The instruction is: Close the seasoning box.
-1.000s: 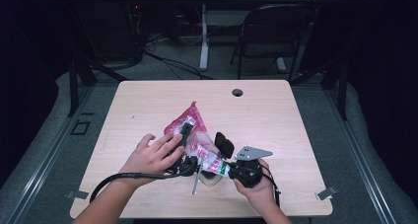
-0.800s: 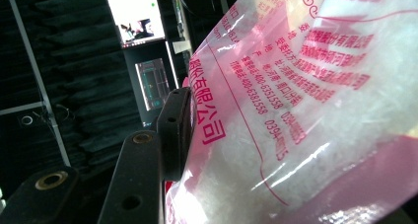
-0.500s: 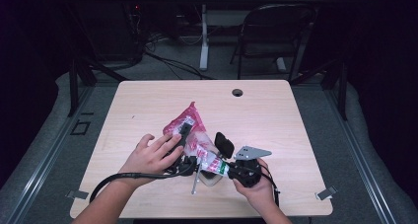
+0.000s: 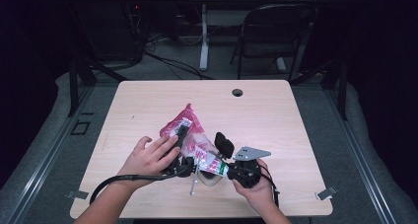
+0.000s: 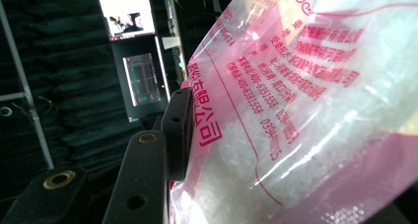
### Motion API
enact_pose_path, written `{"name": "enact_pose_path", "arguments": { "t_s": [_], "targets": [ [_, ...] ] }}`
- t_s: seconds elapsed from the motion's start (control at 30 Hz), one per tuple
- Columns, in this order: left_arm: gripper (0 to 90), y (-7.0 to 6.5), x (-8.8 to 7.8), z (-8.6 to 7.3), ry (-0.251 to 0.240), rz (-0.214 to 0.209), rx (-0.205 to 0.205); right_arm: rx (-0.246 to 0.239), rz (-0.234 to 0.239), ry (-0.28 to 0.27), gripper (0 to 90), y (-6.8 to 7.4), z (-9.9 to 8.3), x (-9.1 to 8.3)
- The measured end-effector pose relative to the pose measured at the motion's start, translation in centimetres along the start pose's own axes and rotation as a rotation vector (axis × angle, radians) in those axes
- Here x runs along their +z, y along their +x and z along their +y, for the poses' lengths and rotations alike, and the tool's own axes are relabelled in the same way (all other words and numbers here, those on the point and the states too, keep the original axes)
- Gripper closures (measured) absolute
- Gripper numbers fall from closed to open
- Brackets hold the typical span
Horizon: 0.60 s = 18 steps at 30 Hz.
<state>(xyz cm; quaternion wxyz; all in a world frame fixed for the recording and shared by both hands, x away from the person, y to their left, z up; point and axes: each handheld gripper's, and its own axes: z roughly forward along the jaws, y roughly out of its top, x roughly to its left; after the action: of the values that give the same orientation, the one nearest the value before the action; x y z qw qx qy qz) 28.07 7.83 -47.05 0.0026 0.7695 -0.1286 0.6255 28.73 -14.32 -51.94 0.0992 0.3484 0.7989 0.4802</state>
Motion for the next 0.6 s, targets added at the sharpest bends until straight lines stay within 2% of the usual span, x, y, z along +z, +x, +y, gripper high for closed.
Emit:
{"name": "enact_pose_path", "arguments": {
  "t_s": [0.13,0.17,0.23,0.27,0.3,0.5,0.6],
  "targets": [
    [63.3,-0.5,0.1,-0.3,0.006,-0.027,-0.044,-0.001,-0.003,-0.001,90.0,0.0,0.0,0.0],
    [63.7,-0.5,0.1,-0.3,0.004,-0.021,-0.039,-0.002,-0.004,0.001,90.0,0.0,0.1,-0.1],
    [64.8,-0.6,0.1,-0.5,0.005,-0.024,-0.056,0.002,-0.003,-0.005,90.0,0.1,0.1,-0.1],
    [65.2,-0.6,0.1,-0.6,0.009,-0.042,-0.074,0.000,-0.001,-0.005,90.0,0.1,0.2,-0.1],
    [65.6,-0.8,0.1,-0.8,-0.002,-0.030,-0.089,-0.004,-0.003,-0.007,90.0,0.1,0.3,-0.2],
    [68.6,-1.0,-0.1,-1.3,0.014,-0.069,-0.146,-0.022,0.001,-0.016,90.0,0.5,0.6,-0.3],
    [69.4,-1.3,-0.1,-1.6,0.012,-0.073,-0.168,-0.020,0.003,-0.021,90.0,0.5,0.8,-0.2]
  ]
}}
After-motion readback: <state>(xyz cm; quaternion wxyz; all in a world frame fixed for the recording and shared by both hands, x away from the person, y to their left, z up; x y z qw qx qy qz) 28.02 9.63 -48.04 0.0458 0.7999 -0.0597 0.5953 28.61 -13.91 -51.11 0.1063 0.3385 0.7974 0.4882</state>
